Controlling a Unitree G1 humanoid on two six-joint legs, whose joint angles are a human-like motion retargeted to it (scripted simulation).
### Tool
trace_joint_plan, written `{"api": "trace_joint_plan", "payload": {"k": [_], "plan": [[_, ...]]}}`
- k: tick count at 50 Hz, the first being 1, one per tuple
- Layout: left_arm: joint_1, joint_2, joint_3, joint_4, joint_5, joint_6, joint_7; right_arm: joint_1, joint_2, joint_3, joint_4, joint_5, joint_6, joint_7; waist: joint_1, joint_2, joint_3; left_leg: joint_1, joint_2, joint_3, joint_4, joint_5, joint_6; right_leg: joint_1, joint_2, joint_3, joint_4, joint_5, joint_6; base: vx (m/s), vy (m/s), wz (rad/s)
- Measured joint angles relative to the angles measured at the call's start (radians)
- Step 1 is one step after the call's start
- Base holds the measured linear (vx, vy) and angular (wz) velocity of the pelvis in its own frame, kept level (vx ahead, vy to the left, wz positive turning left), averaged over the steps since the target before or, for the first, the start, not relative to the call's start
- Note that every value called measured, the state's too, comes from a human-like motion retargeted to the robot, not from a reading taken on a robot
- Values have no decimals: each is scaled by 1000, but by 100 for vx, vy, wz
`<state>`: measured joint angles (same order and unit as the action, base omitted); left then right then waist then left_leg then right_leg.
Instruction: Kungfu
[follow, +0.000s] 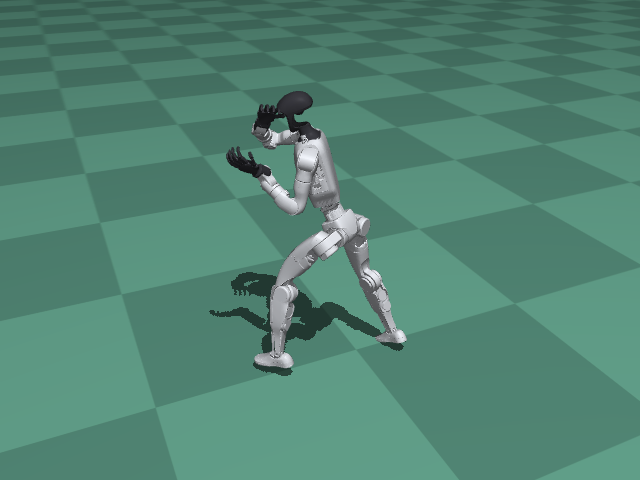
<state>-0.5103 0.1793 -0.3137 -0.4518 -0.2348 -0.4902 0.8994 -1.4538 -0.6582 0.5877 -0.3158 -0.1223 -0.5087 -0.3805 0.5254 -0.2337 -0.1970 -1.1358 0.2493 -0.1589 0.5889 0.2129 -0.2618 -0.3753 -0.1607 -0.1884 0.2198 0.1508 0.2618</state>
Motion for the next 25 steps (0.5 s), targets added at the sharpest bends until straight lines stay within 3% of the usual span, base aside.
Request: {"api": "trace_joint_plan", "payload": {"k": [5,8,12,15,18,20,23,25], "plan": [[62,81,165,123,-50,54,-47,151,-50,-55,70,-8,-25,-118,-111,99,-45,32,61,20,-15,-39,0,-52,17,52,33,78,0,-26,11,-81],[54,167,256,211,1,89,-145,277,-133,-73,147,27,-20,-111,-163,173,-92,51,147,59,-21,-70,0,-146,36,134,109,41,0,-41,30,-175],[15,273,324,344,87,135,-335,439,-259,-68,263,163,40,23,-314,217,-170,100,202,241,-17,-96,0,-269,-106,134,45,72,0,-37,41,-169],[-46,359,326,475,128,162,-571,541,-363,-100,415,150,142,200,-453,297,-223,146,282,295,-22,-163,0,-297,-100,71,112,-110,0,-13,-18,-116],[-164,335,221,589,155,181,-874,641,-524,-200,641,-134,204,391,-516,320,-260,192,326,332,-84,-152,0,-354,-86,50,198,-245,0,-6,-52,-57],[-234,312,126,644,214,174,-1021,711,-586,-292,835,-423,299,437,-560,288,-295,266,313,403,-162,-113,0,-435,-120,62,302,-318,0,-5,-59,-28],[-282,256,-18,682,416,124,-1105,779,-595,-396,1124,-829,413,452,-628,295,-277,429,305,474,-326,58,0,-405,-91,82,341,-385,0,-17,-63,-31],[-296,187,-85,696,555,81,-1139,790,-607,-447,1294,-968,482,490,-677,280,-259,507,270,530,-417,251,0,-386,-74,140,348,-414,-6,-17,-58,-11]]}}
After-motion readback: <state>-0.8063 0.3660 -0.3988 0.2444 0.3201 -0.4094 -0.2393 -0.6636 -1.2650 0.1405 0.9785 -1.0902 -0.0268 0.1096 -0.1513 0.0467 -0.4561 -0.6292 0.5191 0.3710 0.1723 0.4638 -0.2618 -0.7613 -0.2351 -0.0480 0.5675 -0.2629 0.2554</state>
